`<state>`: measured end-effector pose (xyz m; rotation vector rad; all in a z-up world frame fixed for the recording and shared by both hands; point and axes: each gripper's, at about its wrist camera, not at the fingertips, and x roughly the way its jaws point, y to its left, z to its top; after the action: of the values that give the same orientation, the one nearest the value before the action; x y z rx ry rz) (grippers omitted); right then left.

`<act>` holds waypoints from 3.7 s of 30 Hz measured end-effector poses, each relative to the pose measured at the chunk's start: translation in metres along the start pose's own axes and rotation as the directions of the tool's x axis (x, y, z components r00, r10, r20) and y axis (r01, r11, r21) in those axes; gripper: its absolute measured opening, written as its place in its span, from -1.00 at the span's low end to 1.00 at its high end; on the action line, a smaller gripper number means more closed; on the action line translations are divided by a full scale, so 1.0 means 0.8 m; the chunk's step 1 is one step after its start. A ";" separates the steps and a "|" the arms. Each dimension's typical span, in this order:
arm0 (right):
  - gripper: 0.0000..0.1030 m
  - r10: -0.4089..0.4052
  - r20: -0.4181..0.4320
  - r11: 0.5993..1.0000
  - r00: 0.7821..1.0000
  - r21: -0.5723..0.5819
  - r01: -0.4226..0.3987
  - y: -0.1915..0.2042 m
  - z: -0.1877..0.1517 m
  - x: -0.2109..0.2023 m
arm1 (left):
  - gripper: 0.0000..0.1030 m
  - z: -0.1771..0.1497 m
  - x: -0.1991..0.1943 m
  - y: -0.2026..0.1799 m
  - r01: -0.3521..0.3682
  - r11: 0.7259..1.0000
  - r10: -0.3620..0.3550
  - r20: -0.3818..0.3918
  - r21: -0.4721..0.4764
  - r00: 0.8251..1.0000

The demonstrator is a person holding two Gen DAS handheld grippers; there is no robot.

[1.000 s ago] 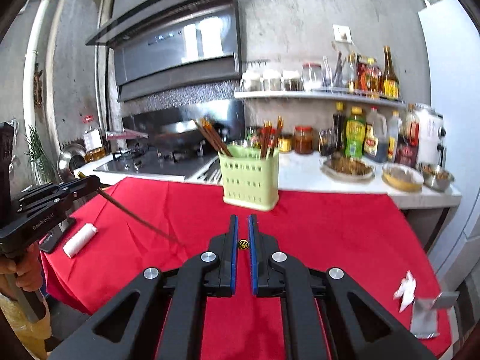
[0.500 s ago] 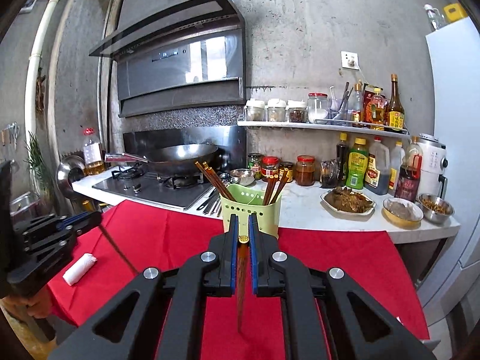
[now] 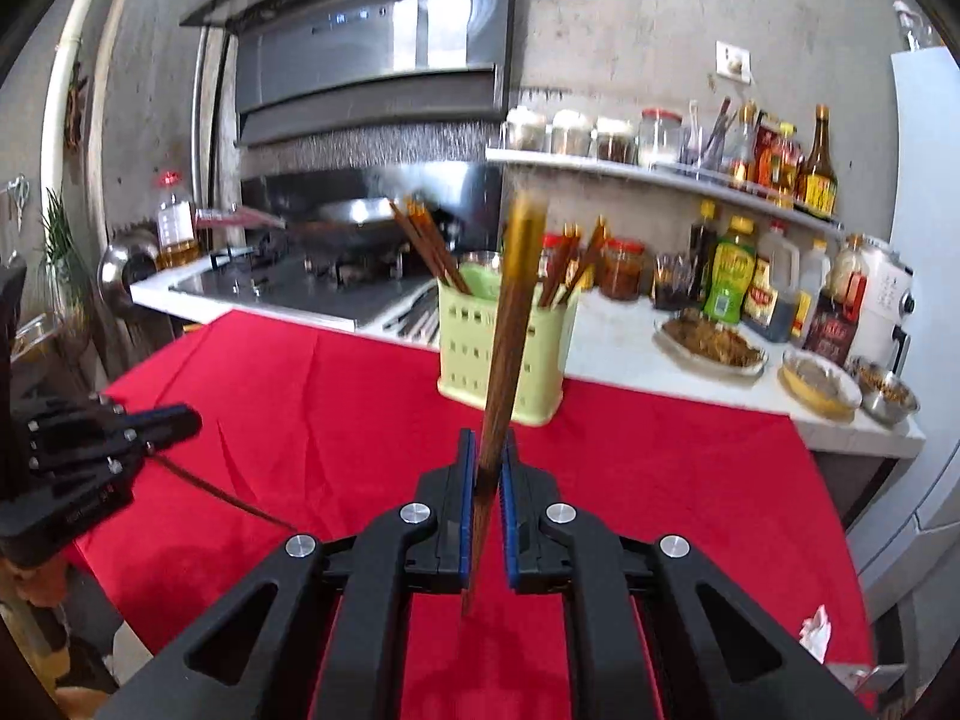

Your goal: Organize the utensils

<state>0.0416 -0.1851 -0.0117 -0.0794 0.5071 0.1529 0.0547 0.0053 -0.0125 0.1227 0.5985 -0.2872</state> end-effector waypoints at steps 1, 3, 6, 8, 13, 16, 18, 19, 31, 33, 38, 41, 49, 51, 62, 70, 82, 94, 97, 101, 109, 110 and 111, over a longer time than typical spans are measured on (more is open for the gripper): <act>-0.84 0.001 -0.004 1.000 1.000 0.000 -0.001 0.000 -0.003 0.001 | -0.88 -0.002 0.001 -0.001 -0.002 1.000 0.002 -0.005 0.005 1.000; -0.86 0.010 -0.002 1.000 1.000 0.008 -0.010 0.000 -0.005 -0.002 | -0.89 -0.001 0.000 -0.006 -0.010 1.000 0.010 -0.001 0.018 1.000; -0.87 0.019 0.001 1.000 1.000 0.012 -0.019 -0.001 -0.001 -0.004 | -0.89 0.006 -0.009 -0.011 -0.005 0.999 0.004 0.037 0.044 0.999; -0.87 0.026 0.011 1.000 1.000 0.015 -0.026 -0.003 0.004 -0.007 | -0.89 0.013 -0.013 -0.011 0.009 0.999 -0.011 0.053 0.047 0.999; -0.87 0.058 0.022 0.997 0.998 0.040 -0.059 -0.011 0.013 -0.008 | -0.89 0.028 -0.018 -0.008 0.037 0.998 -0.042 0.077 0.057 0.996; -0.87 0.076 0.022 0.996 0.997 0.053 -0.077 -0.012 0.013 -0.005 | -0.89 0.032 -0.016 -0.020 0.031 0.994 -0.040 0.081 0.103 0.996; -0.87 0.074 0.021 0.996 0.997 0.053 -0.075 -0.012 0.012 -0.002 | -0.89 0.034 -0.012 -0.030 0.012 0.992 -0.023 0.084 0.125 0.996; -0.87 0.078 0.018 0.995 0.997 0.056 -0.079 -0.012 0.011 0.000 | -0.89 0.035 -0.009 -0.034 0.001 0.992 -0.013 0.091 0.129 0.996; -0.87 0.086 0.022 0.995 0.996 0.043 -0.087 -0.013 0.026 0.010 | -0.89 0.051 0.014 -0.044 -0.010 0.989 -0.008 0.122 0.146 0.993; -0.87 0.080 0.025 0.996 0.996 0.038 -0.081 -0.015 0.033 0.014 | -0.89 0.056 0.018 -0.042 -0.009 0.990 -0.008 0.121 0.143 0.993; -0.87 0.056 0.046 0.997 0.997 0.047 -0.058 -0.031 0.057 0.025 | -0.89 0.074 0.034 -0.030 -0.020 0.990 0.003 0.118 0.138 0.993; -0.87 0.061 0.088 0.996 0.994 0.053 -0.066 -0.044 0.084 0.023 | -0.89 0.094 0.037 -0.023 -0.022 0.991 0.004 0.136 0.136 0.991; -0.87 0.093 0.258 0.994 0.962 0.027 -0.103 -0.056 0.192 0.014 | -0.89 0.198 0.031 -0.022 0.044 0.993 -0.070 0.239 0.112 0.968; -0.87 0.065 0.295 0.997 0.953 0.016 -0.073 -0.062 0.219 0.020 | -0.89 0.227 0.037 -0.028 0.079 0.991 -0.104 0.244 0.110 0.964; -0.87 0.018 0.230 1.000 0.973 0.011 -0.021 -0.097 0.235 0.116 | -0.89 0.274 0.146 -0.053 0.056 0.988 -0.079 0.166 0.144 0.983; -0.85 0.019 0.130 1.000 0.991 0.014 -0.021 -0.103 0.223 0.173 | -0.89 0.272 0.198 -0.044 0.045 0.991 -0.059 0.105 0.130 0.993; -0.42 -0.042 0.204 0.999 0.978 0.031 0.036 -0.104 0.226 0.106 | -0.75 0.279 0.148 -0.031 0.006 0.996 -0.024 0.192 0.094 0.981; 0.32 -0.088 0.160 0.995 0.983 0.069 0.078 -0.070 0.124 -0.031 | 0.35 0.165 0.005 -0.016 -0.124 0.992 0.127 0.162 -0.031 0.979; 0.62 -0.087 0.133 0.994 0.987 0.077 0.078 -0.056 0.087 -0.047 | 0.51 0.116 -0.011 -0.019 -0.128 0.991 0.131 0.109 -0.038 0.985; 0.64 -0.095 0.083 0.993 0.992 0.083 0.088 -0.037 0.040 -0.061 | 0.70 0.065 -0.022 -0.021 -0.120 0.991 0.124 0.061 -0.054 0.990; 0.73 -0.104 -0.037 0.982 0.994 0.154 0.108 -0.016 -0.042 -0.082 | 0.88 -0.008 -0.044 -0.026 -0.156 0.986 0.155 -0.022 -0.064 0.988; 0.74 -0.108 -0.044 0.980 0.993 0.162 0.114 -0.016 -0.047 -0.086 | 0.88 -0.016 -0.046 -0.027 -0.165 0.985 0.163 -0.034 -0.060 0.986; 0.75 -0.118 -0.053 0.977 0.992 0.175 0.126 -0.016 -0.054 -0.092 | 0.88 -0.023 -0.048 -0.028 -0.172 0.984 0.169 -0.047 -0.056 0.984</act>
<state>-0.0404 -0.2115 -0.0132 0.0611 0.5551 -0.0147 0.0084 -0.0034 -0.0063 0.1217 0.6335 -0.1009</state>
